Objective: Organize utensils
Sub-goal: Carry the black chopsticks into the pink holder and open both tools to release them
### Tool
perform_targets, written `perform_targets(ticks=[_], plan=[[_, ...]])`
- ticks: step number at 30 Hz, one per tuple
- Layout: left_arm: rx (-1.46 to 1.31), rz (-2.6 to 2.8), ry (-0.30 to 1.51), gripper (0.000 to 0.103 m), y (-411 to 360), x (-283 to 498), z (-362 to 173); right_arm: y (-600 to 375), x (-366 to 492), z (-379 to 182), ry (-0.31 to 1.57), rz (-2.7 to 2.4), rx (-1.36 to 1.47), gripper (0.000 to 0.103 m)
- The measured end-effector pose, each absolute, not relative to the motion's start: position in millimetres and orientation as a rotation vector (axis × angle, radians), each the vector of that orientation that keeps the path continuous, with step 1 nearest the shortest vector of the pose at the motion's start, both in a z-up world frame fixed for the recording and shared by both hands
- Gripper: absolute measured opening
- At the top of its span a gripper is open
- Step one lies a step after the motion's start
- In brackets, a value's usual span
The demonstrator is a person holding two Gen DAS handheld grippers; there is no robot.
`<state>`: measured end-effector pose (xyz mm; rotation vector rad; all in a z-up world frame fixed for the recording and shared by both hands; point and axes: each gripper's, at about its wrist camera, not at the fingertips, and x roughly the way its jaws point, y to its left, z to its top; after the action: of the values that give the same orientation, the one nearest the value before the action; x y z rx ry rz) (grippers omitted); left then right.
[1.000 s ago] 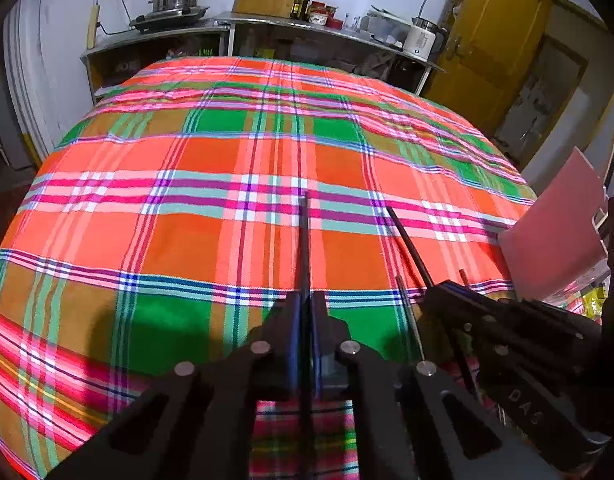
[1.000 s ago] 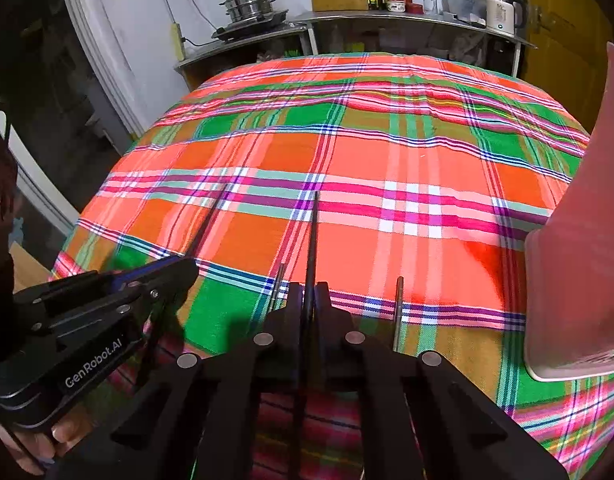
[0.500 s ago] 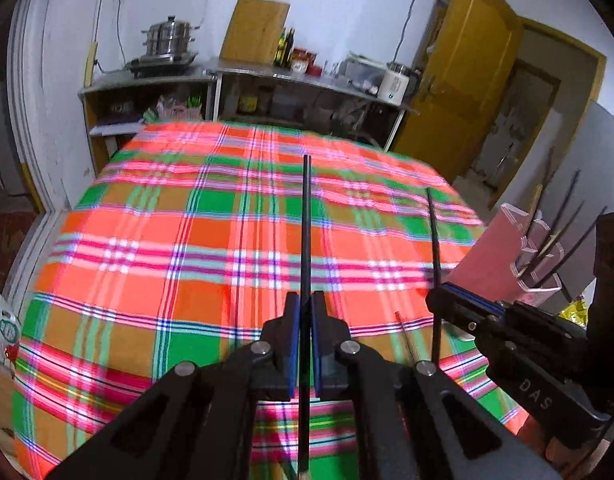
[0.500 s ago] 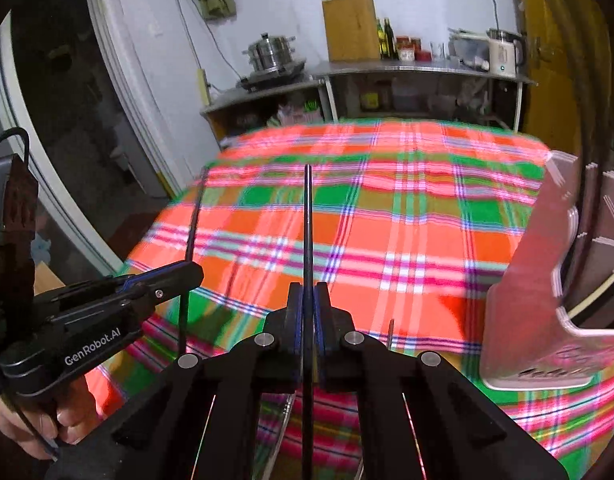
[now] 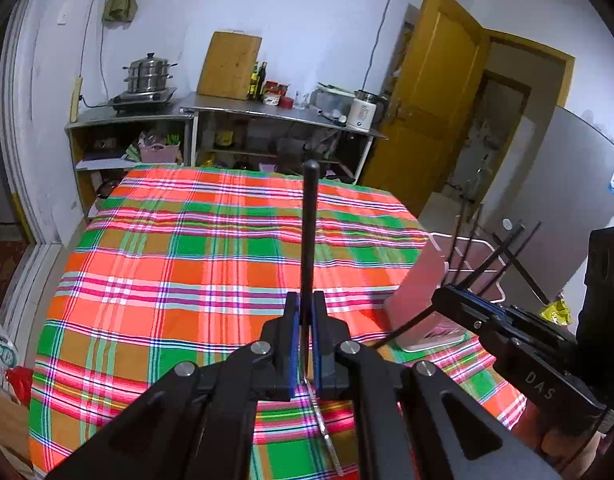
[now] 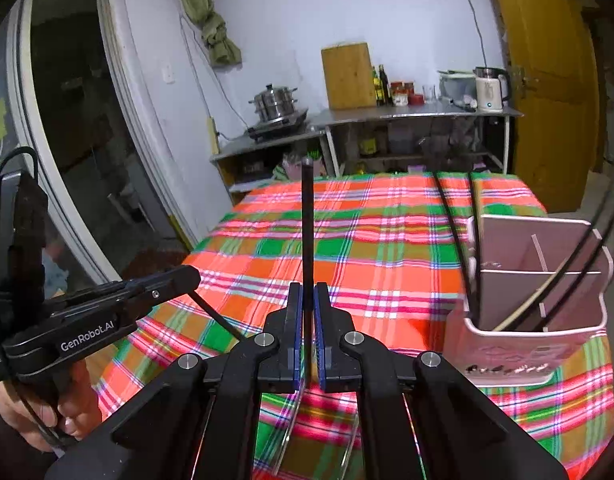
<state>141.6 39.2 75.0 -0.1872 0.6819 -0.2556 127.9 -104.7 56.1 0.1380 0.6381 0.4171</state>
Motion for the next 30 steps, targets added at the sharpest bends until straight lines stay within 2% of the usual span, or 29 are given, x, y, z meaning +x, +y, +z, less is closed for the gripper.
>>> perform_targets(ticks=[18, 30], plan=[[-0.162, -0.454, 0.732, 0.006, -38.5, 133.4, 85.1, -180.0, 87.7, 73.7, 0.576, 0.299, 0.212, 0.005], [-0.161, -0.554, 0.624, 0.006, -87.9, 155.5, 144.6, -239.2, 81.0, 121.7, 0.454, 0.194, 0.236, 0.005]])
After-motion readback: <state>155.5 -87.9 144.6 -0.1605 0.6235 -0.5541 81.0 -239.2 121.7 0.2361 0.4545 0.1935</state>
